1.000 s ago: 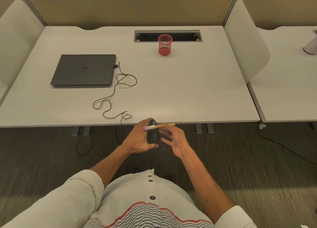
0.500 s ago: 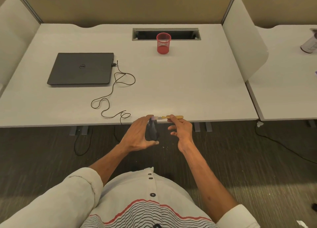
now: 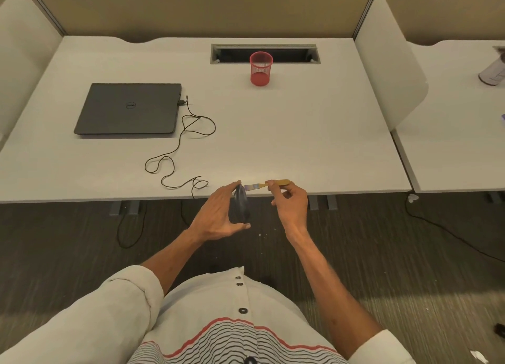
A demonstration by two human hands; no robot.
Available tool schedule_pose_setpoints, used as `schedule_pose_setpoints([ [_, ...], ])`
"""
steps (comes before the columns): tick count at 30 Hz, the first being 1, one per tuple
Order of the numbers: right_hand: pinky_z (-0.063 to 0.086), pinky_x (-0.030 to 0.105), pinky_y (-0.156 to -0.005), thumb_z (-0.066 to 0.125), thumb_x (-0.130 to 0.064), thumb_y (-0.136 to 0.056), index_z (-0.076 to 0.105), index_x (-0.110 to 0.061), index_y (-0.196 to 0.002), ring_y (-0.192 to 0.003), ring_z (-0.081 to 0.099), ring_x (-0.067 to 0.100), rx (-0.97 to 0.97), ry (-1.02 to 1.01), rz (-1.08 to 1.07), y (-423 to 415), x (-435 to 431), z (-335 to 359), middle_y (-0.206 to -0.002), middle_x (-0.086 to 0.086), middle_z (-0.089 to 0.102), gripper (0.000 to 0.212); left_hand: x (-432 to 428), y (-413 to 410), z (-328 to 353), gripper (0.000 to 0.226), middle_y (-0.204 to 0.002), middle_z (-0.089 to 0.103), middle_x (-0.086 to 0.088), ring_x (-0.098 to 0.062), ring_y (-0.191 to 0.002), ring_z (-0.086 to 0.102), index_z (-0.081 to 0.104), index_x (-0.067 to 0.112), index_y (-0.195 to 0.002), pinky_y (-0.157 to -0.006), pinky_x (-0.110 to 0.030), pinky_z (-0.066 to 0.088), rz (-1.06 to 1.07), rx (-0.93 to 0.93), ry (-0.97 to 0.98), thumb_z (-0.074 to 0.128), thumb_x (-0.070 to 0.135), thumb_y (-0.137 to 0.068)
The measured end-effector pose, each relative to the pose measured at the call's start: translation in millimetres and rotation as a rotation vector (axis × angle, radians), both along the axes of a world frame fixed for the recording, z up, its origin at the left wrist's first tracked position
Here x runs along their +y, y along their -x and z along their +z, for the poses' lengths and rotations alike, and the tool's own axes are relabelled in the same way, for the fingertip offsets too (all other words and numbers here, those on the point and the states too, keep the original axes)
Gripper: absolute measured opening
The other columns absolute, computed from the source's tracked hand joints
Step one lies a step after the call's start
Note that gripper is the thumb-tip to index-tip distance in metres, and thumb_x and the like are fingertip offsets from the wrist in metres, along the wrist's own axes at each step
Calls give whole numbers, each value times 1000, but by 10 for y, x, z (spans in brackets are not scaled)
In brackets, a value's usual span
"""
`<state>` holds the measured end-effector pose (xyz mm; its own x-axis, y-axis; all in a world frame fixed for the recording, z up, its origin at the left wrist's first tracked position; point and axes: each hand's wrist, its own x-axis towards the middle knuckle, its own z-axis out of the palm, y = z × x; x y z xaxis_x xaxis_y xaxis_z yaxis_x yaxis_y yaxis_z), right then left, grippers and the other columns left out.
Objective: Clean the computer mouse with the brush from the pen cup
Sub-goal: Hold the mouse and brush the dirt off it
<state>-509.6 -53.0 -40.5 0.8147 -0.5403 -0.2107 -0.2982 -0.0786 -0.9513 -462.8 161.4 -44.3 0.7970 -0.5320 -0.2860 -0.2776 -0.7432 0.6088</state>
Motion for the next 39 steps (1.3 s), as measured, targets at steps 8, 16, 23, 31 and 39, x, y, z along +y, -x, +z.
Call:
schedule_pose_setpoints([
  [8,54,17,-69,74,-47,-101,79,-25,-110,-91,65,-6,-22,261,87,3,227,87,-99,-31,67,24,1,14,4,123,-172,33,-3,-26,-156,41,20,22,-168,-131,-51,36,21,32,27,91,62,-76],
  [16,45,9,-67,75,-46,-99,72,-29,-100,-72,62,-7,1,493,137,105,294,163,-92,-24,64,17,-16,14,23,122,-171,35,-6,-27,-154,44,19,22,-168,-130,-50,38,40,21,47,90,62,-76],
  [23,54,21,-70,78,-43,-93,69,-33,-88,-72,64,-3,53,512,168,178,209,151,-76,-31,59,14,-8,27,12,122,-172,34,-5,-27,-153,45,16,26,-169,-127,-51,41,33,50,20,88,64,-77],
  [31,45,7,-67,75,-45,-100,73,-33,-103,-73,64,-7,-40,490,127,47,279,256,-95,-35,59,13,-32,-21,38,125,-176,28,-3,-26,-158,39,13,25,-171,-130,-50,37,17,6,34,88,61,-78],
  [39,58,26,-72,76,-43,-97,70,-26,-90,-71,64,1,78,545,212,163,157,189,-78,-20,64,19,-33,-17,20,118,-169,34,-6,-26,-151,46,18,22,-169,-127,-49,42,7,-10,15,87,60,-81],
])
